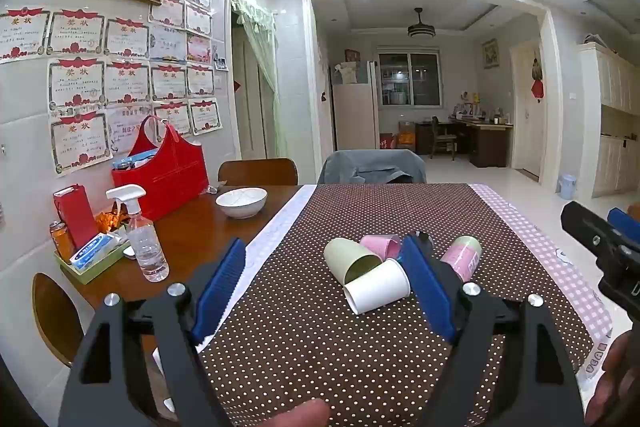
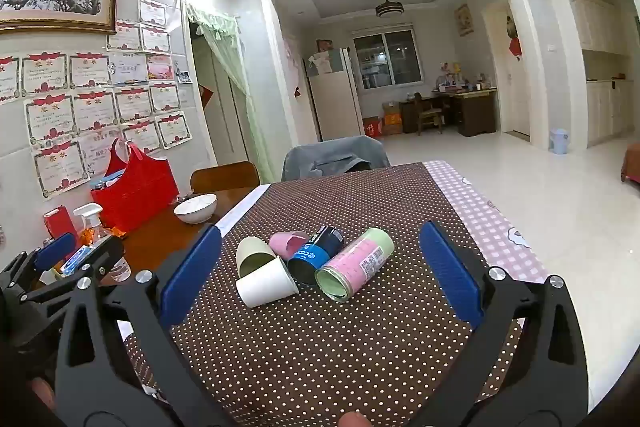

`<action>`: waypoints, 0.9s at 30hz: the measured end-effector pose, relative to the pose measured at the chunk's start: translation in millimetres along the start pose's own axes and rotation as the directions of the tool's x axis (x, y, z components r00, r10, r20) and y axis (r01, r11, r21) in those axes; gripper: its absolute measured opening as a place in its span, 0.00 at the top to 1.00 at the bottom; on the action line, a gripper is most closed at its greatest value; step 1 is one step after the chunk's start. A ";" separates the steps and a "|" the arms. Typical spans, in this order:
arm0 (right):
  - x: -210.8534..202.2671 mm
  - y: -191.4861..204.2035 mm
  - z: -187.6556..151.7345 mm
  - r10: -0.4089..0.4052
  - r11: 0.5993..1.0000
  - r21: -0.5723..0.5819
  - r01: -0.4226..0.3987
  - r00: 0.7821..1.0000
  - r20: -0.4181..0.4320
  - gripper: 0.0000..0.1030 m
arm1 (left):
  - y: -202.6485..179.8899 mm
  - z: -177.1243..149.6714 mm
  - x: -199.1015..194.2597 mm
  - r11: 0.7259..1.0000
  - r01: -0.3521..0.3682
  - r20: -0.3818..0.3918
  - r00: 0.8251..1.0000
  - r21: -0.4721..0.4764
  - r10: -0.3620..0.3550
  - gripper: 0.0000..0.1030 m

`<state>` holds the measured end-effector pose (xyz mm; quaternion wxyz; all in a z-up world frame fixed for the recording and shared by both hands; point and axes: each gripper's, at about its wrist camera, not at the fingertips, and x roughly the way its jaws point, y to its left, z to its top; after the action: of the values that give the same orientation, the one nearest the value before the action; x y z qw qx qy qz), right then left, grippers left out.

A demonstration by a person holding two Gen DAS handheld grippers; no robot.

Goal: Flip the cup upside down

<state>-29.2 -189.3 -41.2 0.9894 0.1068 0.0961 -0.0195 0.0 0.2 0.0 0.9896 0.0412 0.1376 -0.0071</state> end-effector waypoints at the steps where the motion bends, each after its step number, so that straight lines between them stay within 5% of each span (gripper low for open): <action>1: 0.1 0.1 0.0 -0.001 1.000 0.000 0.001 1.000 0.001 0.06 | 0.1 0.1 0.1 1.000 0.000 -0.001 1.000 0.000 0.000 0.23; 27: -4.7 2.0 5.9 0.010 1.000 -0.005 -0.010 1.000 0.022 0.06 | 3.1 -3.4 0.8 1.000 0.017 0.010 1.000 -0.002 -0.017 0.23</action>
<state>-32.6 -188.5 -34.2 0.9908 0.1045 0.0849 -0.0156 -0.1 3.5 -3.3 0.9902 0.0392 0.1332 -0.0154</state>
